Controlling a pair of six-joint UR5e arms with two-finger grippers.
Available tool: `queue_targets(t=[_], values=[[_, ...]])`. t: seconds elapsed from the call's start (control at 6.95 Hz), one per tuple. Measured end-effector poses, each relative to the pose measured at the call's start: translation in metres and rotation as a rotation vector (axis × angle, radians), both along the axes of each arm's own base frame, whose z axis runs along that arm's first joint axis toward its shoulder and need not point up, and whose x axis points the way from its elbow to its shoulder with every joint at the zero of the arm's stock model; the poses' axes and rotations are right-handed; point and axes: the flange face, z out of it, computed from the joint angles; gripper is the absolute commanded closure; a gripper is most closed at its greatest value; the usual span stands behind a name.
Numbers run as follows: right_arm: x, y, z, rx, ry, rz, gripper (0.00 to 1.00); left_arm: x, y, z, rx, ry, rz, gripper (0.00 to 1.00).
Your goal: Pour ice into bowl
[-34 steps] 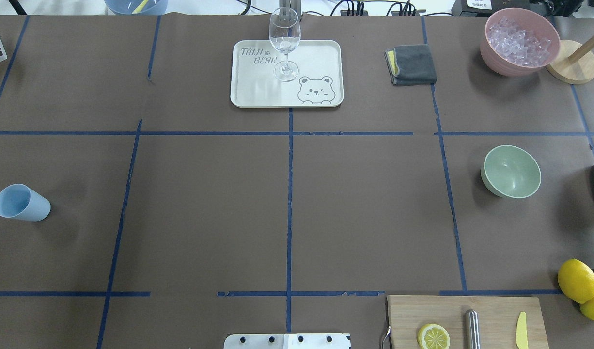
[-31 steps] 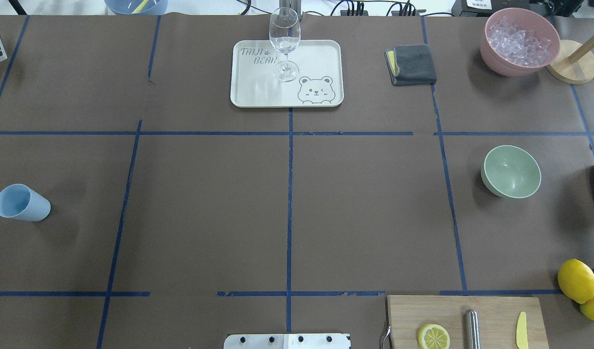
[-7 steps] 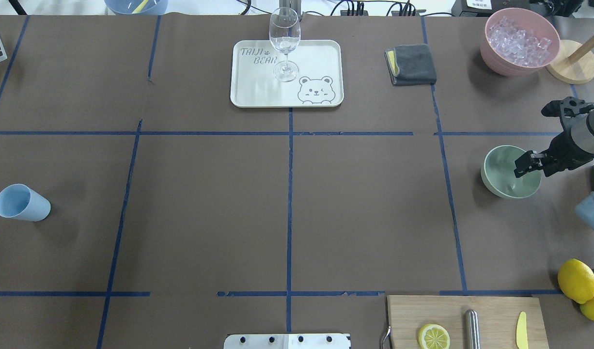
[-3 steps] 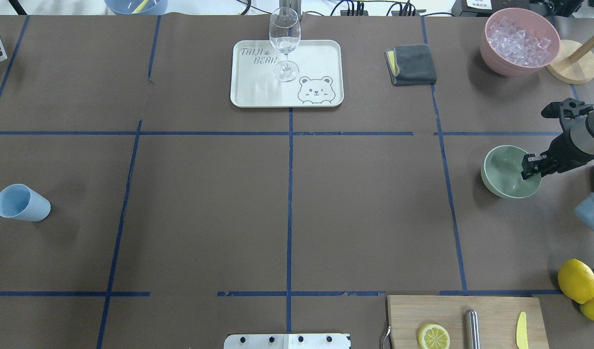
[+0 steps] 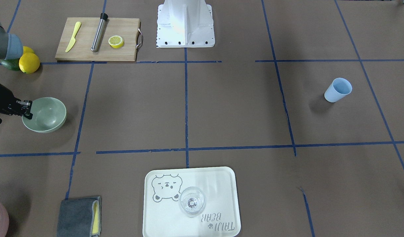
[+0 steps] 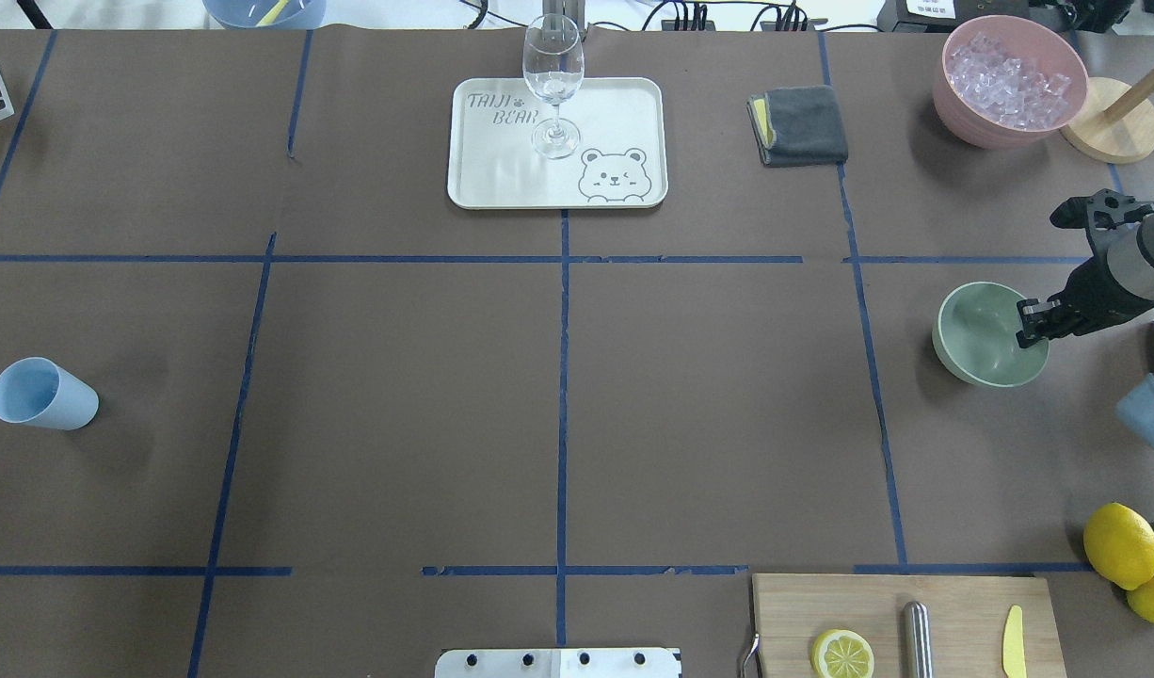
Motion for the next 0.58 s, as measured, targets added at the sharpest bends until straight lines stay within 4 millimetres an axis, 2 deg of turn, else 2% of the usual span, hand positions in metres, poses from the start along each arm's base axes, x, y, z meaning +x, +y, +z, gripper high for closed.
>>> queue_targets(t=[0.29, 0.43, 0.58], values=[[-0.007, -0.004, -0.064, -0.045, -0.084, 0.098, 1.0, 0.0, 0.0, -0.008, 0.015, 0.002, -0.002, 0.0], [-0.019, -0.005, -0.092, -0.068, -0.128, 0.114, 1.0, 0.0, 0.0, -0.009, 0.015, 0.003, -0.002, 0.0], [-0.043, -0.004, -0.123, -0.097, -0.166, 0.124, 1.0, 0.0, -0.001, -0.009, 0.025, 0.002, -0.001, 0.0]])
